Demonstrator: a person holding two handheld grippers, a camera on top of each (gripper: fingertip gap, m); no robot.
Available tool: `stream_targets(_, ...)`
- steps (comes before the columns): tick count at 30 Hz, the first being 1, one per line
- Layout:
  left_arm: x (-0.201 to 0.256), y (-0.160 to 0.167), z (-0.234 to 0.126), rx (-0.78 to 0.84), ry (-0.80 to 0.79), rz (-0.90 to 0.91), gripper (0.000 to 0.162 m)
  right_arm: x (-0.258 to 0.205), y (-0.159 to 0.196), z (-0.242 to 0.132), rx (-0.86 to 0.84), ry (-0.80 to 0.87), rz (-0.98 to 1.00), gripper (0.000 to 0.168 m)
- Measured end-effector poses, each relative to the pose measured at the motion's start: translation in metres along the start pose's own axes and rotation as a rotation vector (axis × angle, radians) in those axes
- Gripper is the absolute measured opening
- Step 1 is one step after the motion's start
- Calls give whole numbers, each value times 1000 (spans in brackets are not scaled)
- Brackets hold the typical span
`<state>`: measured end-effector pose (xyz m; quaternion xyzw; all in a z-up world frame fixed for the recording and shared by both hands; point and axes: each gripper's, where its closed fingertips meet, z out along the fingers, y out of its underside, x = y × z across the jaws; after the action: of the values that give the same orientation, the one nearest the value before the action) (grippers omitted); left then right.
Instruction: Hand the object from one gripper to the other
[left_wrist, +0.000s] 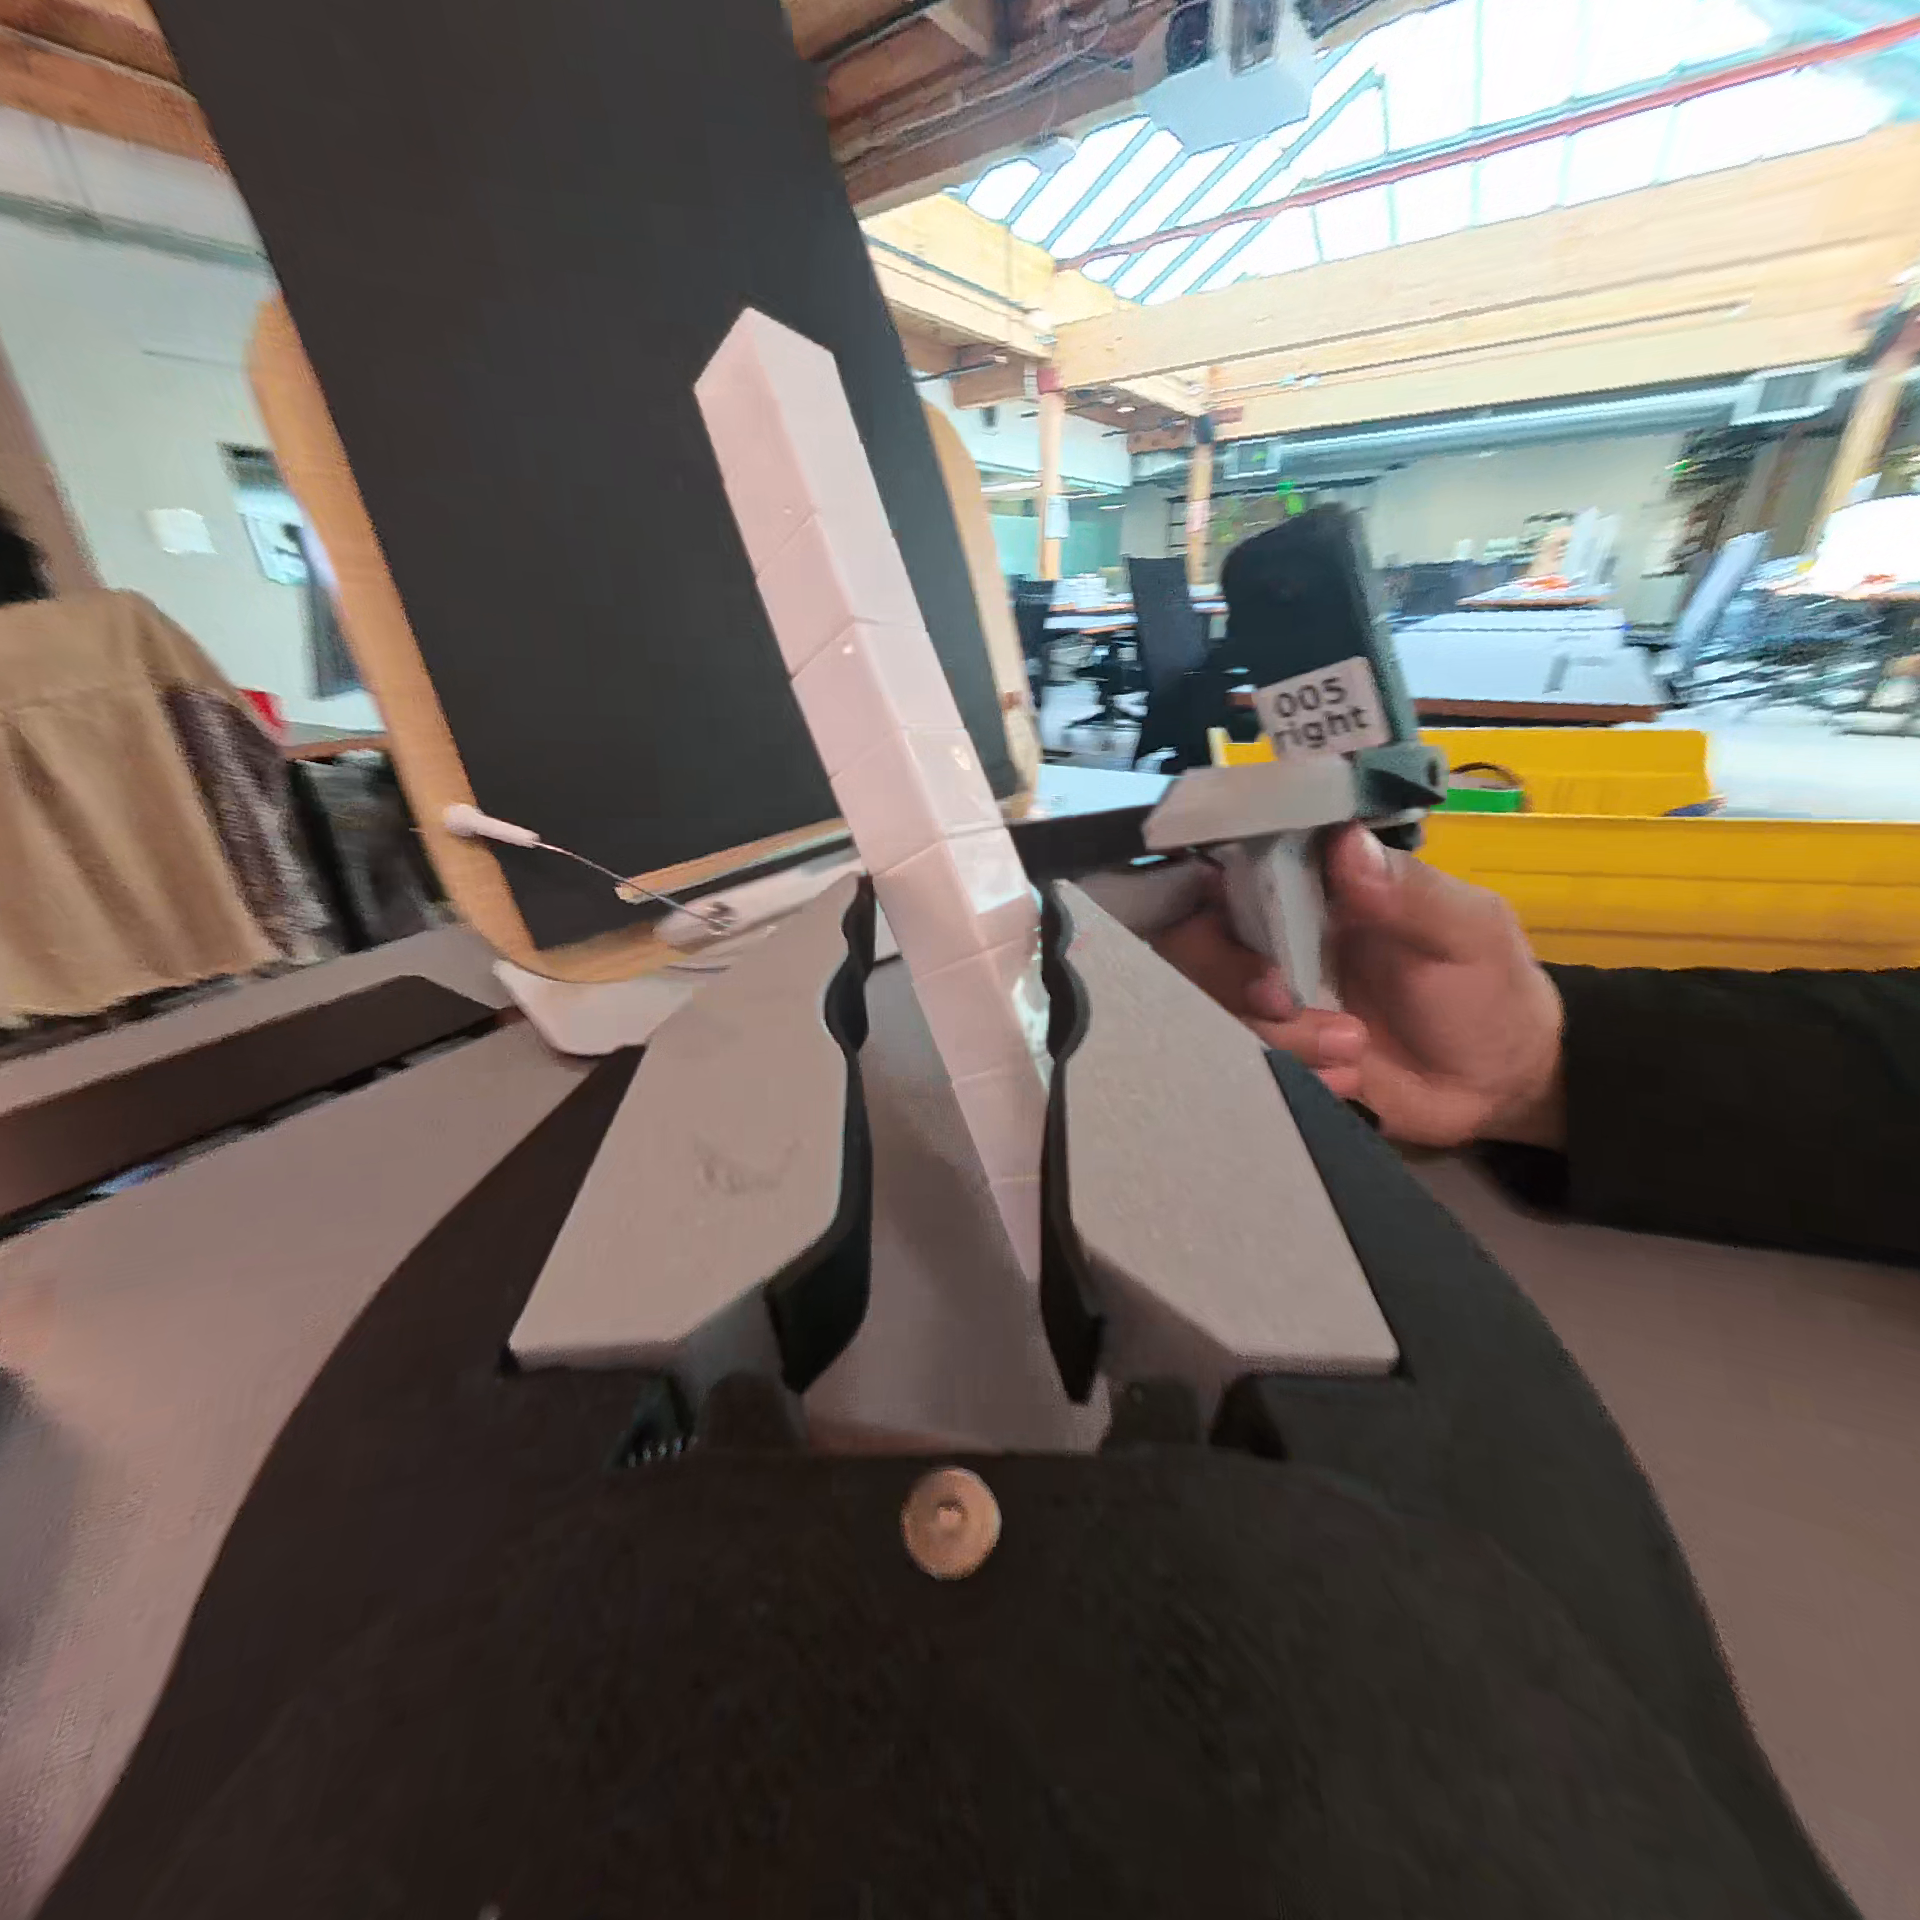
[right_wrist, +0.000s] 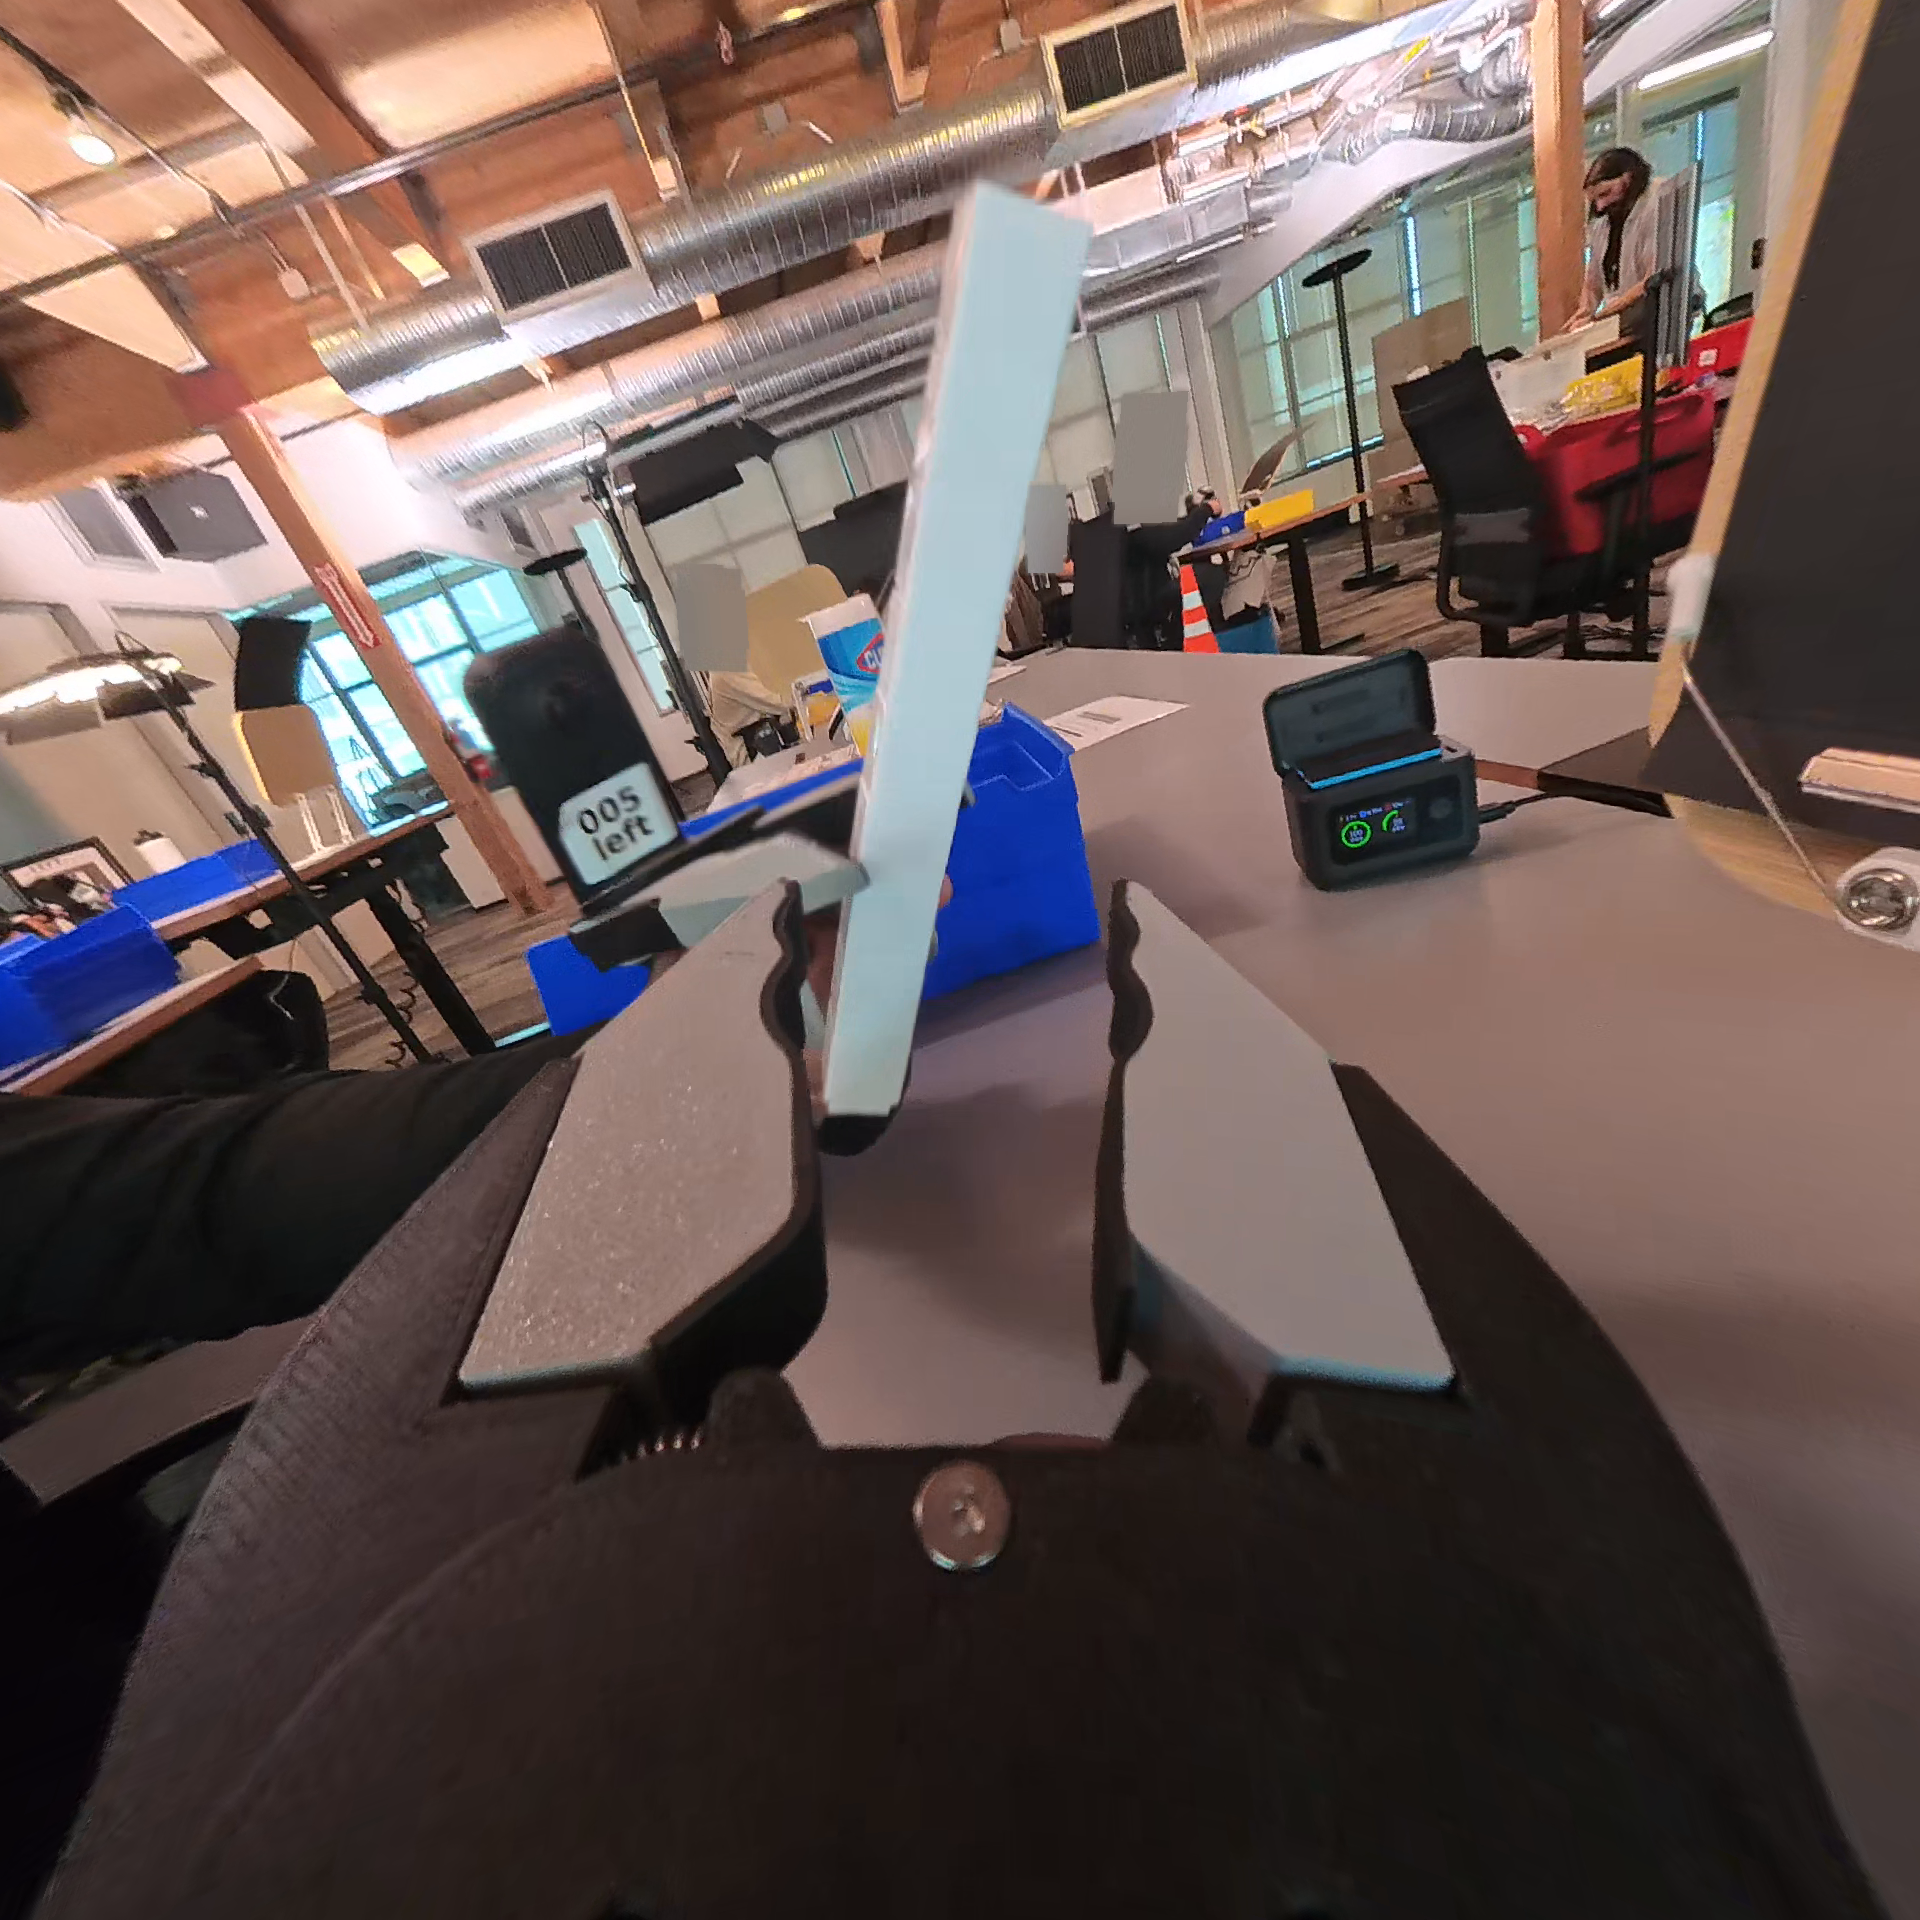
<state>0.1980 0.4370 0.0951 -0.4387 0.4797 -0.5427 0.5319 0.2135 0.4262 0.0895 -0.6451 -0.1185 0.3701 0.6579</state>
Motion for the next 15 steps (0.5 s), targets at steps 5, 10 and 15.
stream_targets(5,22,9,6,-28,108,-49,29,-8,-12,-4,30,-26,21,55)
stream_targets(10,38,19,9,-76,158,-3,29,-14,-8,0,4,-75,64,36)
stream_targets(15,34,30,11,-147,119,24,28,-13,4,3,-74,-69,45,19)
